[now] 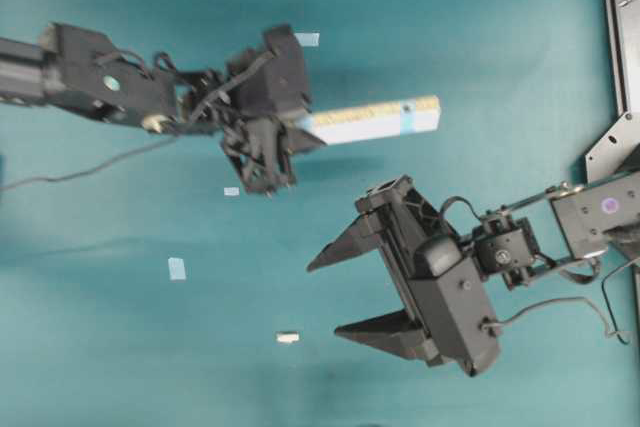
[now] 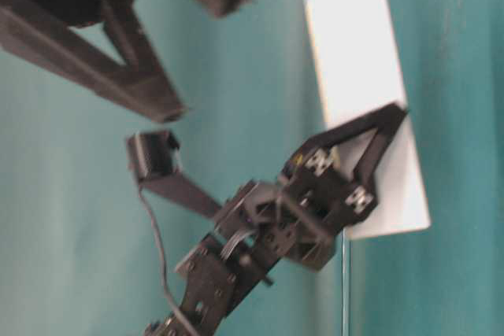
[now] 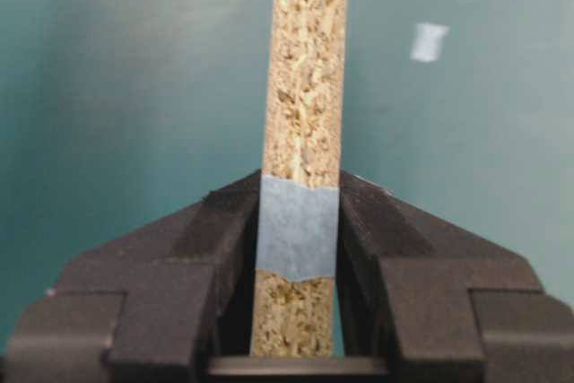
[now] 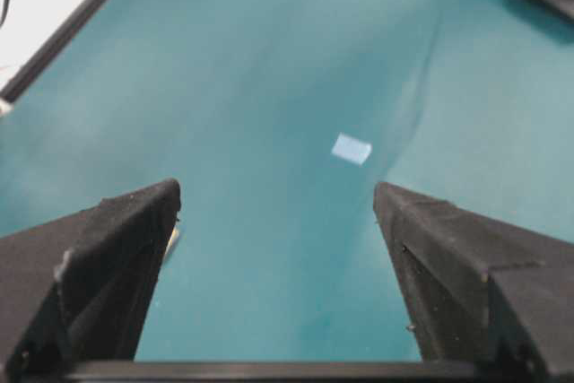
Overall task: Move the wooden board into place and insert the rod into its hole.
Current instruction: 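Lift the board with the left gripper and swing it toward center, then extend the left arm to lay the board horizontally across the table center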
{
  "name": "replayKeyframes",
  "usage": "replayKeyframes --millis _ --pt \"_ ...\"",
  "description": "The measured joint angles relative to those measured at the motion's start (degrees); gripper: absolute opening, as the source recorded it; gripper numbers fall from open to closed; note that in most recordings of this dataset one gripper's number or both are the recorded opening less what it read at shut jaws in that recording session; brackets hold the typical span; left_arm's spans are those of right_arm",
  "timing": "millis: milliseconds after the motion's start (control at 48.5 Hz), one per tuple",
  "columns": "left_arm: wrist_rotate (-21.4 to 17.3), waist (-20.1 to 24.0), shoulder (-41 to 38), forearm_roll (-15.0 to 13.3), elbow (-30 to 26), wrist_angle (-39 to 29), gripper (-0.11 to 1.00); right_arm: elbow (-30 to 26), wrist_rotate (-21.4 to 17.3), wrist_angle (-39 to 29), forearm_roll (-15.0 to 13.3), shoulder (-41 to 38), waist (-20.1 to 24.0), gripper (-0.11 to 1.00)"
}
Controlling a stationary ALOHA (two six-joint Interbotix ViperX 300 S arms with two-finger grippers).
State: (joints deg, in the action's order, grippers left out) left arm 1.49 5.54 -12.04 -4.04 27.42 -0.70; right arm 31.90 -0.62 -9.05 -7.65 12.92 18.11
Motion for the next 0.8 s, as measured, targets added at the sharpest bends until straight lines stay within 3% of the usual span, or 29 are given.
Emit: replayKeyframes --millis 433,805 --pt "0.3 -2.9 -9.1 0.0 -10.6 -0.1 0.23 -0.3 -0.2 0.0 0.2 4.1 -0.1 0.96" --pt "0.3 -3.4 -14.2 0.0 -15.6 0.0 0.23 -0.2 -0.2 -2.3 0.3 7.2 -0.1 0.96"
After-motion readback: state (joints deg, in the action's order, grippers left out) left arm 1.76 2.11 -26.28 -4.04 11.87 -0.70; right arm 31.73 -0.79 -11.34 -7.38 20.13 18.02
